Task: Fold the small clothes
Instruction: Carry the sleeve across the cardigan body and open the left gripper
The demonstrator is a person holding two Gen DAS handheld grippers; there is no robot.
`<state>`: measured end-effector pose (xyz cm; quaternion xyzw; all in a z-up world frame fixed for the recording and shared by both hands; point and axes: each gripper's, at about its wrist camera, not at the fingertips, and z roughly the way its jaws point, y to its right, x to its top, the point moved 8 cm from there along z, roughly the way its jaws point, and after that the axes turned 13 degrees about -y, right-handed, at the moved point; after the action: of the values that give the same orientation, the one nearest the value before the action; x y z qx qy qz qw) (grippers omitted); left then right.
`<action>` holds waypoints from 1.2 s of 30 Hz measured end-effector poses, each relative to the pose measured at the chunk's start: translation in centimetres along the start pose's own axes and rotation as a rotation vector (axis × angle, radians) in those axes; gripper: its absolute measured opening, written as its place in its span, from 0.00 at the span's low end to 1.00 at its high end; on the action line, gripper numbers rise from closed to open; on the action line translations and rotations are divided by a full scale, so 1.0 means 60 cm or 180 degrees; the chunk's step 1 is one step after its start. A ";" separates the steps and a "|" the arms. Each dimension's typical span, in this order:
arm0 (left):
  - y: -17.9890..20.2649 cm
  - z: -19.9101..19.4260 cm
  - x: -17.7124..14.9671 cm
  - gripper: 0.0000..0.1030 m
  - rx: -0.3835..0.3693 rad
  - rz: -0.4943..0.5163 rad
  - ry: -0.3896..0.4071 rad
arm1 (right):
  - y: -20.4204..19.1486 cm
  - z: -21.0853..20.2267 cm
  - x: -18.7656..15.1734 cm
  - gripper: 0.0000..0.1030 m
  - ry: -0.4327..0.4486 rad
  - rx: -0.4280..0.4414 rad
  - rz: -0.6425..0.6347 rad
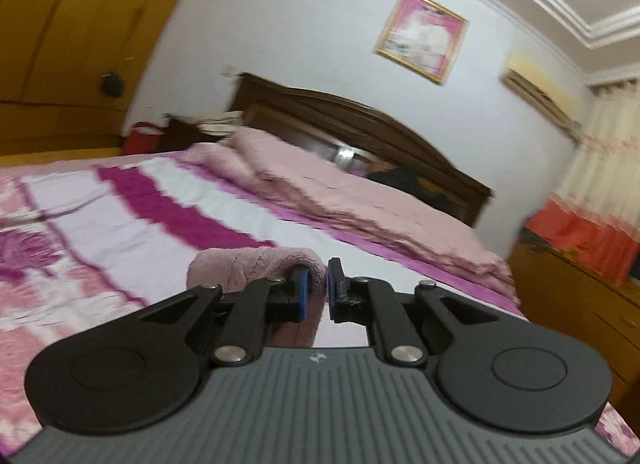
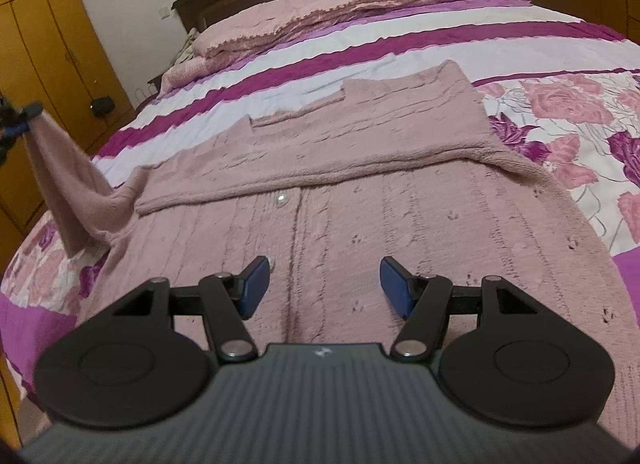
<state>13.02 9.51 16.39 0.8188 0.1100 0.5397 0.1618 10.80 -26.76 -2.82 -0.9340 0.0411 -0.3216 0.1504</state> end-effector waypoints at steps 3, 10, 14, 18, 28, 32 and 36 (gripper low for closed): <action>0.062 0.019 -0.010 0.10 -0.0168 0.0145 -0.0081 | 0.007 -0.006 0.003 0.62 0.0049 0.0017 0.0038; 0.157 0.111 -0.110 0.10 -0.0262 0.0418 -0.0588 | 0.034 -0.022 0.006 0.62 0.0126 0.0008 0.0141; 0.165 0.170 -0.192 0.10 -0.0115 0.0596 -0.1024 | 0.047 -0.028 0.006 0.62 0.0156 -0.0032 0.0179; 0.158 0.212 -0.261 0.11 -0.0052 0.0691 -0.1437 | 0.062 -0.029 0.002 0.62 0.0147 -0.0052 0.0233; 0.145 0.214 -0.300 0.43 -0.0154 0.0715 -0.1904 | 0.068 -0.020 -0.005 0.62 0.0072 -0.0053 0.0230; 0.143 0.176 -0.298 0.50 0.0171 0.0898 -0.1940 | 0.065 -0.022 -0.005 0.62 0.0088 -0.0041 0.0191; 0.123 0.140 -0.295 0.55 0.0264 0.0912 -0.2050 | 0.060 -0.020 -0.004 0.62 0.0068 -0.0022 0.0182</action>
<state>13.82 -4.82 1.13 0.9600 -0.0408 0.2661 0.0774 9.96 -30.43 -3.18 -0.9295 0.0704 -0.3269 0.1559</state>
